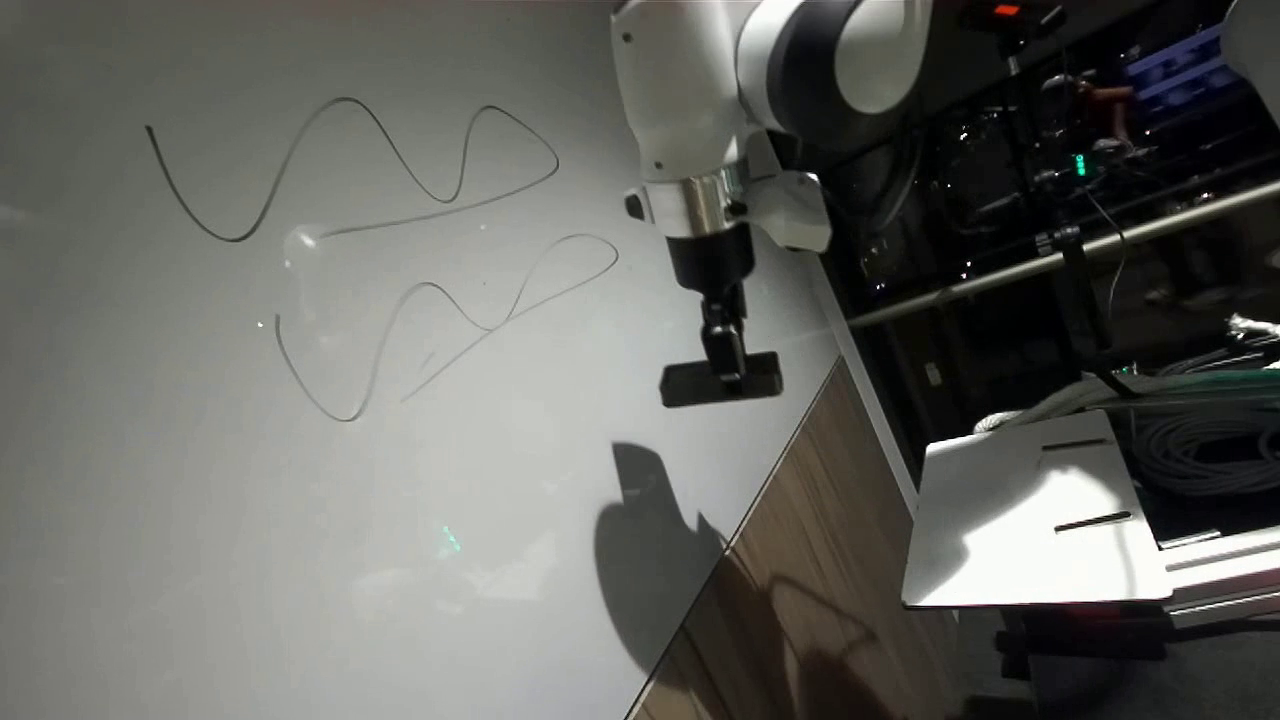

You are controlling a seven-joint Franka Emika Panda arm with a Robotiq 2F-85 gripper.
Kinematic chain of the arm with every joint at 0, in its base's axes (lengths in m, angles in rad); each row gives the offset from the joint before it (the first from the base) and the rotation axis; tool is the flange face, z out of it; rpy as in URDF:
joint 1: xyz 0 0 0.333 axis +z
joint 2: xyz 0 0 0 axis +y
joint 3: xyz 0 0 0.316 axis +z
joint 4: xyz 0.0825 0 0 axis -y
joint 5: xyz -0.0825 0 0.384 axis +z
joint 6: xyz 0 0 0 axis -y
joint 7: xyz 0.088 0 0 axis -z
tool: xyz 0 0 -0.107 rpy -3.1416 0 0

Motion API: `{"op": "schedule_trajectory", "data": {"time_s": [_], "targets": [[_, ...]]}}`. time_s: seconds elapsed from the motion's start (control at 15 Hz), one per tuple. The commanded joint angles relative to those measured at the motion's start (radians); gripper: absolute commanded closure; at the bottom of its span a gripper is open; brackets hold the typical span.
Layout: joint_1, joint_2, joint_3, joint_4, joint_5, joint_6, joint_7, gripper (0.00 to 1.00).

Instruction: Use the eraser to wipe the whiteboard.

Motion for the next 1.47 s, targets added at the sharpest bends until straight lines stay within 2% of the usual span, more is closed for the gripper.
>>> {"op": "schedule_trajectory", "data": {"time_s": [0.0, 0.47, 0.73, 1.07, 1.4], "targets": [[-0.018, -0.017, 0.062, 0.196, -0.084, -0.098, 0.015, 0.71], [0.005, 0.089, 0.153, 0.646, -0.23, -0.23, 0.013, 0.71], [0.043, 0.199, 0.18, 0.883, -0.366, -0.316, 0.026, 0.71], [0.131, 0.414, 0.149, 1.117, -0.468, -0.369, 0.025, 0.71], [0.248, 0.548, 0.13, 1.288, -0.445, -0.477, 0.004, 0.71]]}}
